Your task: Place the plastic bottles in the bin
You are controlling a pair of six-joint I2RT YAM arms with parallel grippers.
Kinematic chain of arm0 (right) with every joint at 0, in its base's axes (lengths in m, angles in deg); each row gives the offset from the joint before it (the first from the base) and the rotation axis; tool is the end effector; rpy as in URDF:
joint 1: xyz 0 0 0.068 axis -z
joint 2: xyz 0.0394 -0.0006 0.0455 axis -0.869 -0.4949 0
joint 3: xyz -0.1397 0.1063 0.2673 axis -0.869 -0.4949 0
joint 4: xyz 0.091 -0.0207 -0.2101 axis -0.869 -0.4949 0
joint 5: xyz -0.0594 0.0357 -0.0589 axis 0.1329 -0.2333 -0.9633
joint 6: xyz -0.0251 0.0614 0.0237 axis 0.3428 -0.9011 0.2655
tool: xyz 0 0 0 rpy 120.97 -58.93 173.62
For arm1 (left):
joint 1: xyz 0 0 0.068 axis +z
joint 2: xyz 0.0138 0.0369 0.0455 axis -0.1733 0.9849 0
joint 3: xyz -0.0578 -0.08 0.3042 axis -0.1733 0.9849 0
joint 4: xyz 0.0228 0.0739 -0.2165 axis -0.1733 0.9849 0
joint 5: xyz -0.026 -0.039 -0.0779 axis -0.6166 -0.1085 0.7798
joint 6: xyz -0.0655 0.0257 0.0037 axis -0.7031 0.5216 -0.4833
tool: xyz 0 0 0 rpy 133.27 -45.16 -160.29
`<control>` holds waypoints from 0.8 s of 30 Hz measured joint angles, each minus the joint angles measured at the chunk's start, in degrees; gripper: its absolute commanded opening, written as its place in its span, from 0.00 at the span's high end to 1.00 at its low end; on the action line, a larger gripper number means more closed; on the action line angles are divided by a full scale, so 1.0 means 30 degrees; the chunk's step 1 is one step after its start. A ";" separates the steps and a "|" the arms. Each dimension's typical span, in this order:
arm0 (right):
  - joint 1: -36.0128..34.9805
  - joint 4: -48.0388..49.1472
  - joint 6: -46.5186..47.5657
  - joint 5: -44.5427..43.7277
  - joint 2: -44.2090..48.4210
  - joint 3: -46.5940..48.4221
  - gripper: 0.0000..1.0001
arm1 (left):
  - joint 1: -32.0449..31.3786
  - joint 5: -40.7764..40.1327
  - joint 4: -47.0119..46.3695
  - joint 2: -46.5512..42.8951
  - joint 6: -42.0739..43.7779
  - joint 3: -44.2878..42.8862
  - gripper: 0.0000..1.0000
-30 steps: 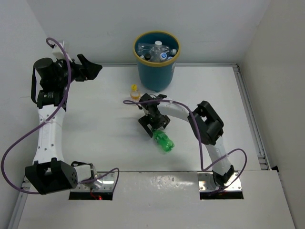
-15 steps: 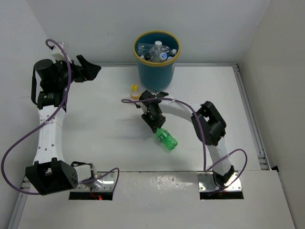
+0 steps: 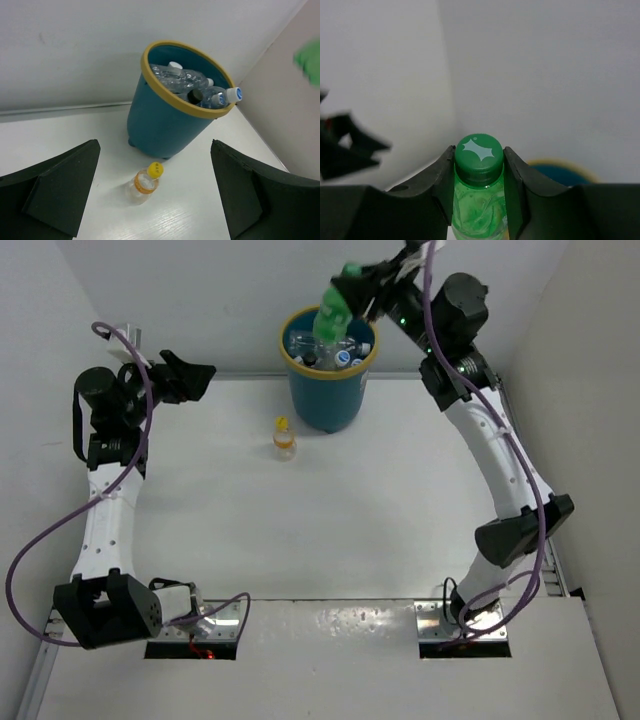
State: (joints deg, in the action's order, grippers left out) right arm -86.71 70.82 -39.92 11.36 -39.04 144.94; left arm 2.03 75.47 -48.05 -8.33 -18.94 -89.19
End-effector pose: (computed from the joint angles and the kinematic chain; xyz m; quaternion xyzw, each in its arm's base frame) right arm 0.3254 0.1833 0.5683 -0.1951 0.6015 0.3720 0.6795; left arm 0.2381 0.0161 0.4766 -0.0071 0.6852 -0.3041 0.6619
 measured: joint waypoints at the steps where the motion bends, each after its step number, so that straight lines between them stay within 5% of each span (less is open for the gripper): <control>1: 0.0488 0.1770 -0.0175 -0.0554 -0.0262 0.0459 1.00 | -0.0153 0.0015 -0.0321 0.0015 -0.0066 0.0000 0.00; 5: 0.1457 0.7708 -0.0342 -0.2703 -0.2914 0.2769 1.00 | -0.0692 0.0087 -0.1297 0.0219 -0.0277 0.0000 0.00; 10: 0.2273 1.4717 0.0918 -0.4131 -0.6790 0.1195 1.00 | -0.1020 0.0044 -0.1902 0.0444 -0.0291 0.0444 0.00; 16: 0.3082 1.6473 0.0962 -0.4306 -1.1358 -0.0087 1.00 | -0.1158 -0.0029 -0.1792 0.0648 0.0066 0.1501 0.00; 21: 0.3315 1.8068 0.0780 -0.4532 -1.1504 -0.1566 1.00 | -0.1158 -0.0087 -0.1559 0.0699 0.0641 0.1508 0.00; 24: 0.3271 1.8833 0.0831 -0.4554 -1.0877 -0.2878 0.85 | -0.1311 -0.0117 -0.1450 0.0758 0.1122 0.1566 0.00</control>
State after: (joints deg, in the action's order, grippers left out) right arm -76.89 127.32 -37.43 -2.30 -71.67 136.30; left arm -1.90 75.12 -52.40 -6.05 -15.57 -84.49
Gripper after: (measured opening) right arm 0.362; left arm 0.997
